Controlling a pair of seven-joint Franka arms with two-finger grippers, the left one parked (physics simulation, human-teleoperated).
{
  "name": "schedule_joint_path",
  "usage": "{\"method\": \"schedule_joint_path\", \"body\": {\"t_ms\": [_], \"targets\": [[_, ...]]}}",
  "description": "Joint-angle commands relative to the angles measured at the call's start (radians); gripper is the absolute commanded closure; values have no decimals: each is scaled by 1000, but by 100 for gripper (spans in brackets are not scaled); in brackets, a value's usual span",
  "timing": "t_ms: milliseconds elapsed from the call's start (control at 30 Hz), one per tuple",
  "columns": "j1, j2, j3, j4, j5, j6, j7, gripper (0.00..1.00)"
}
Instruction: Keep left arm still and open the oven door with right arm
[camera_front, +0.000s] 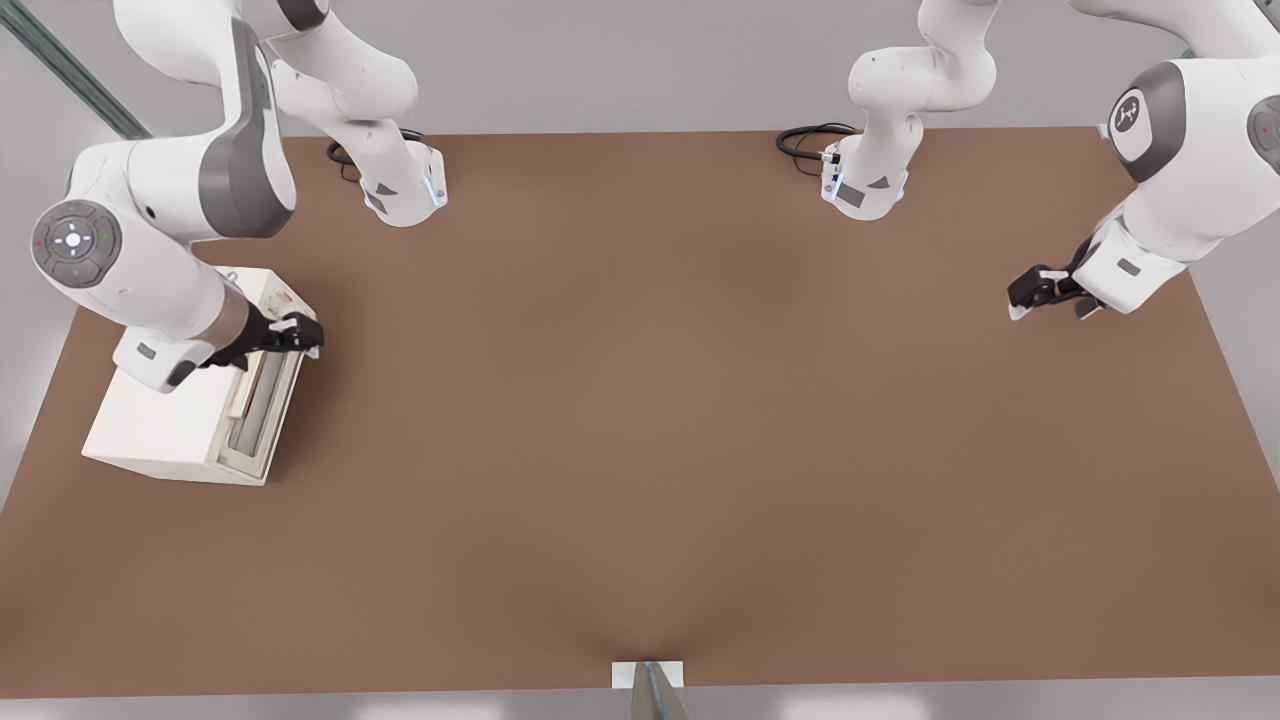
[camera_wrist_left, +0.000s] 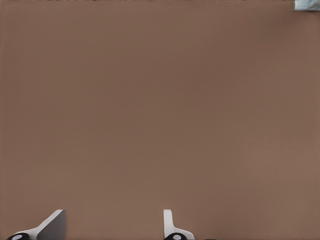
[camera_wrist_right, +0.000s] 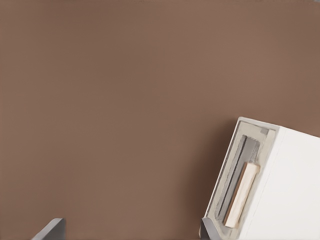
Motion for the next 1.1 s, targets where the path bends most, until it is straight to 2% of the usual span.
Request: {"method": "schedule_joint_path", "body": {"t_ms": [0,67,133,167,200,233,267,300,333,433,500,567,633,700,767,900,1033,1067], "targets": [[0,0,0,1,0,16,-9,0],[3,18,2,1,2,16,-4,0],[35,75,6,13,-64,16,5,0],[69,147,8,74,-154,5,0,14],[150,270,5,189,-357,-91,-99,84],[230,379,2,266,-550,-185,-115,99],[306,411,-1,271,-652,-238,-78,100],[351,433,2,226,-716,-332,164,100],[374,433,0,131,-784,-343,304,100],[357,457,-30,28,-790,-377,425,100],[359,348,-59,-185,-824,-260,565,100],[357,350,-175,-184,-825,-194,545,100],[352,348,-202,-194,-824,-196,540,100],[337,351,-247,-236,-824,-90,551,100],[332,361,-265,-251,-822,4,625,100],[329,359,-267,-262,-822,-36,613,100],[311,336,-268,-365,-822,-18,617,100],[311,331,-288,-381,-822,-1,619,100]]}}
